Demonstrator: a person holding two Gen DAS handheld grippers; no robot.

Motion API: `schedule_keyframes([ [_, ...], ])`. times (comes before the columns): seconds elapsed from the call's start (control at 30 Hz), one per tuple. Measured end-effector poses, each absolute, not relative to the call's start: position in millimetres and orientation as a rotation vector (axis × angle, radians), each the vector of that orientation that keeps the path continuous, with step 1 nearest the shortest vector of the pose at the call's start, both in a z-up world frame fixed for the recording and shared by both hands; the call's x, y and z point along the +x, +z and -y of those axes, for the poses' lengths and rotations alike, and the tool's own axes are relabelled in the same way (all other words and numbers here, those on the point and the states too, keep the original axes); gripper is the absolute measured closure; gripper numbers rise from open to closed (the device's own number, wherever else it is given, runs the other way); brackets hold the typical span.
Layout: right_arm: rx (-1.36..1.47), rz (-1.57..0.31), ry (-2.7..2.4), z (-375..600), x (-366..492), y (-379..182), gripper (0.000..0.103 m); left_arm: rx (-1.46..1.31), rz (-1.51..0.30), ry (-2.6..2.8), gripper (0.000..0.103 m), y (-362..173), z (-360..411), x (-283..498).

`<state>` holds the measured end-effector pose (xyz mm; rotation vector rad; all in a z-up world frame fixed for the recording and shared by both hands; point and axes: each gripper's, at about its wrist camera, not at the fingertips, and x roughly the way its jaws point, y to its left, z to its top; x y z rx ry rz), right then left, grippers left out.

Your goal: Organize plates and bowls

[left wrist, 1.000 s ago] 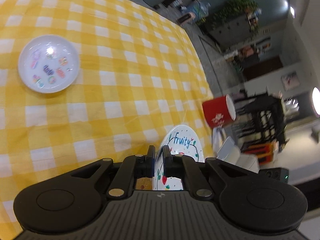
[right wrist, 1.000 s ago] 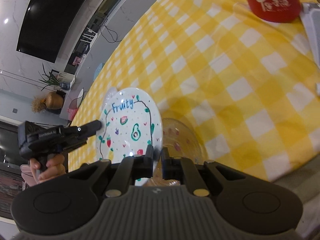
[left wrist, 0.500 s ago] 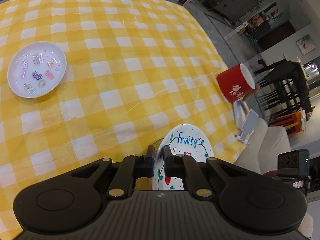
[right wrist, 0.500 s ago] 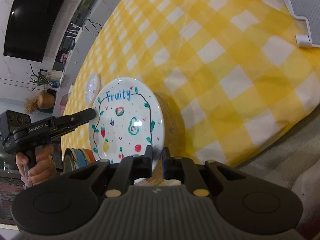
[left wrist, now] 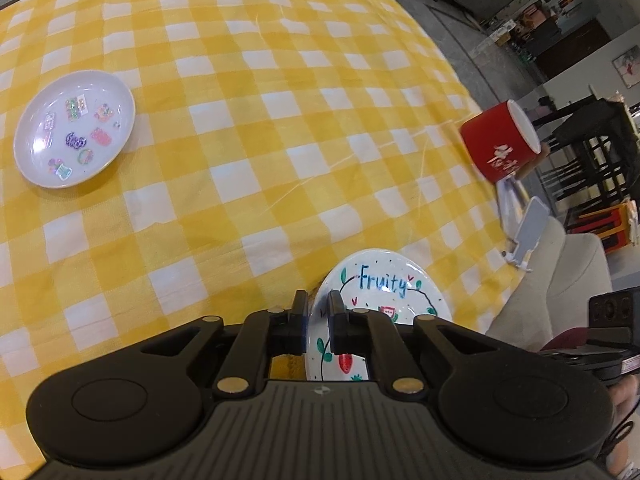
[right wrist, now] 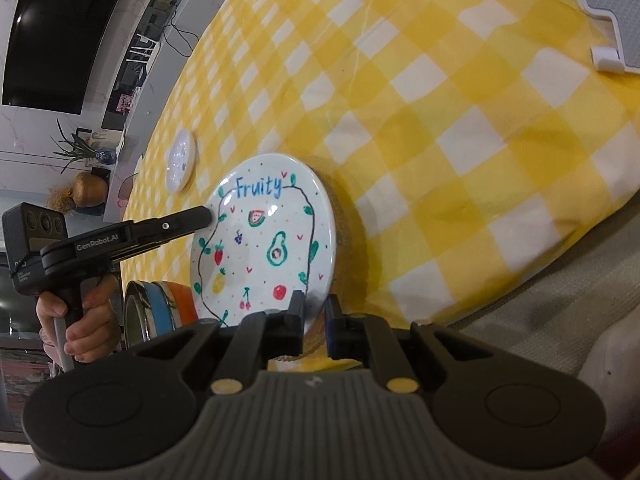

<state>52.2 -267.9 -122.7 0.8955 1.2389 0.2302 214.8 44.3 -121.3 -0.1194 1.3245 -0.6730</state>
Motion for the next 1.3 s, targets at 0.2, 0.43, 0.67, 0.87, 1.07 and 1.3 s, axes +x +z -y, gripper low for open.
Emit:
schedule_keyframes([
  [0.2,0.904,-1.251,0.227,264.2,56.6,-125.0,0.095,-0.078,-1.32,-0.661,0.089,-124.5,-39.5,213.9],
  [0.43,0.909,-1.261,0.229,265.2,57.9,-126.3,0.095,-0.079,-1.324,-0.654,0.087,-132.1,-38.4,214.3],
  [0.67,0.881,-1.264,0.231,262.7,57.4,-122.7,0.095,-0.061,-1.316,-0.639,0.087,-131.1,-35.3,211.2],
  [0.87,0.811,-1.248,0.214,258.9,57.0,-116.2,0.093,0.052,-1.277,-0.621,0.087,-126.1,-19.5,200.7],
  [1.07,0.8,-1.229,0.207,260.2,57.9,-113.7,0.092,0.078,-1.264,-0.609,0.085,-125.2,-15.5,196.0],
  [1.3,0.761,-1.21,0.192,257.8,60.0,-112.7,0.092,0.088,-1.255,-0.598,0.084,-124.2,-14.4,195.6],
])
